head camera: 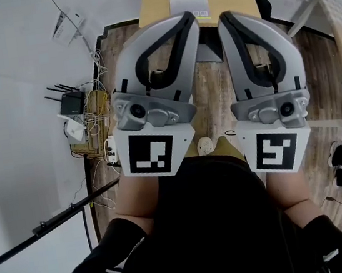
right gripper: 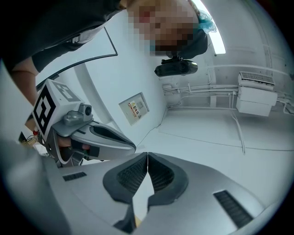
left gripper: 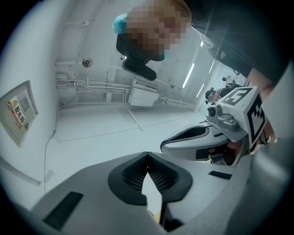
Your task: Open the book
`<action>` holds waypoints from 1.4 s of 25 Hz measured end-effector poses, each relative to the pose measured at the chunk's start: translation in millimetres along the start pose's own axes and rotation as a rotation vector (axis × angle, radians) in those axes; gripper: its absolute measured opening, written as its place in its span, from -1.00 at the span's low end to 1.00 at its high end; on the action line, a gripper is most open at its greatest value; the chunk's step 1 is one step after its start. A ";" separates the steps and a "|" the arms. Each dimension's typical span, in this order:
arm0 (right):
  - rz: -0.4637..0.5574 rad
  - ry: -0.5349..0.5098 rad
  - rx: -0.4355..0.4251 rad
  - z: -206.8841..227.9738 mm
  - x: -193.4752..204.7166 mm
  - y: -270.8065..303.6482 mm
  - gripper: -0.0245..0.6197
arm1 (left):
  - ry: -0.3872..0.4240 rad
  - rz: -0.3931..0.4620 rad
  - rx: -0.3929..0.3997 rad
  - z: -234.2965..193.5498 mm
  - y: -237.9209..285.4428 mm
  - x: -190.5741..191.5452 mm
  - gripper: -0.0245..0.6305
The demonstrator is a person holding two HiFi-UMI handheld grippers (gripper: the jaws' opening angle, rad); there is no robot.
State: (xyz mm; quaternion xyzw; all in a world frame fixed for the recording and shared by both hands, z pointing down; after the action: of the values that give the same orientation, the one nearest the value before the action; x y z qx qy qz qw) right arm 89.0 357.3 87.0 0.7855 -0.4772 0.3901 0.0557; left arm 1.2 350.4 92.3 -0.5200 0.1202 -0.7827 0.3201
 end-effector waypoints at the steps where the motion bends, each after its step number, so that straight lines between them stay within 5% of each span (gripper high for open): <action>1: -0.004 -0.004 -0.002 0.6 2.6 1.1 -0.83 | -0.001 0.001 0.000 0.4 2.0 1.9 -0.92; 13: -0.017 -0.029 0.012 14.4 42.5 43.6 -0.83 | 0.003 0.022 -0.001 -26.1 33.7 48.4 -0.92; 35: -0.115 -0.001 0.034 59.8 156.3 197.1 -0.83 | -0.060 -0.023 0.053 -118.3 143.2 197.0 -0.92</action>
State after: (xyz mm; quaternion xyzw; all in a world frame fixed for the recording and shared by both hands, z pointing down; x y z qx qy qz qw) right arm 3.7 113.3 93.8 0.8126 -0.4247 0.3939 0.0642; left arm -100.4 100.3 112.0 -0.5360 0.0839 -0.7734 0.3279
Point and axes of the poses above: the fingertips, and each gripper's own axes: y forward along the fingers, z to its right, x out of its underside, the point moved 5 cm from there along -y, backward along the fingers, and after that the axes turned 14 degrees about -x, right-handed, at the moved point
